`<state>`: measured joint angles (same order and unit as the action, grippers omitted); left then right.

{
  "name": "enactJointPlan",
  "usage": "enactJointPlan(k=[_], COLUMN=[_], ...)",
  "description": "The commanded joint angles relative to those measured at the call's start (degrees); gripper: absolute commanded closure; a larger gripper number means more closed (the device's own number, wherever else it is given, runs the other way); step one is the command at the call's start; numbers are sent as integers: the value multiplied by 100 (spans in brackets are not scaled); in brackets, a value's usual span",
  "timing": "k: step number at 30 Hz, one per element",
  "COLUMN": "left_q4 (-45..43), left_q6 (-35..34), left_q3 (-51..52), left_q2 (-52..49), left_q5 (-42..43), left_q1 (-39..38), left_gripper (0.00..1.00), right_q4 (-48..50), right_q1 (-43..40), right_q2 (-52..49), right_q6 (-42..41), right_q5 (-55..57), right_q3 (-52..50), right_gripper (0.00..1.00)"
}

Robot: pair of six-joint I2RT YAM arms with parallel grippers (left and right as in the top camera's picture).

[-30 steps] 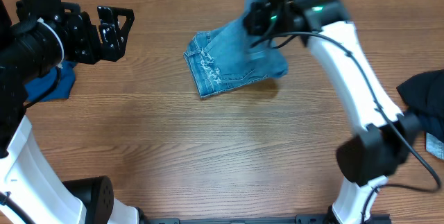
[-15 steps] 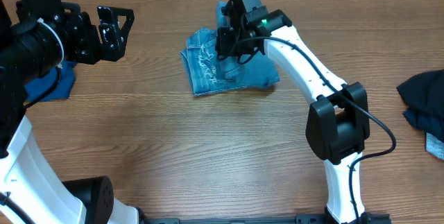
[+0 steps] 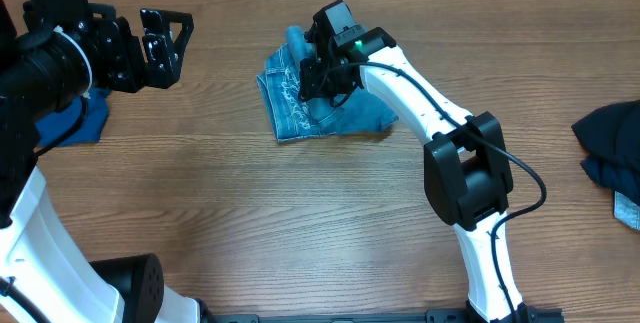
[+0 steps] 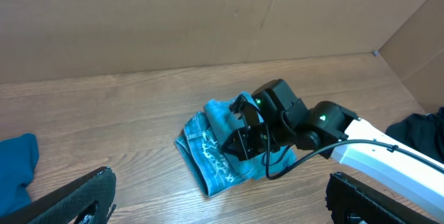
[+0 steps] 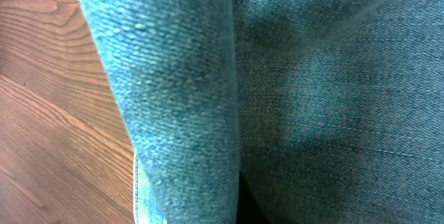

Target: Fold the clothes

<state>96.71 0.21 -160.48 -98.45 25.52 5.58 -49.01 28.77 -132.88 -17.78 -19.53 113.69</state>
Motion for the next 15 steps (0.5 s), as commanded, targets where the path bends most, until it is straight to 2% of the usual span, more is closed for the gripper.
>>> enactJointPlan(k=[1,4,6,7,15], left_q4=[7,7,7,7,7], left_q6=[68,68,68,68,68], left_q3=[22,22,22,22,22], left_q2=[-24,-24,-24,-24,-24], left_q5=[90,90,90,90,90], left_q1=[-15,-15,-15,-15,-15], left_gripper=[0,0,0,0,0], right_q4=[-11,-9,-9,-9,11], right_q1=[295,389,470,505,553], right_q2=[-17,-17,-17,-17,-17], right_q6=[-157,-184,-181,-181,-177], right_q5=[-223,-223,-221,-223,-789], right_q3=[66,66,66,66,68], right_gripper=[95,82,57,51,49])
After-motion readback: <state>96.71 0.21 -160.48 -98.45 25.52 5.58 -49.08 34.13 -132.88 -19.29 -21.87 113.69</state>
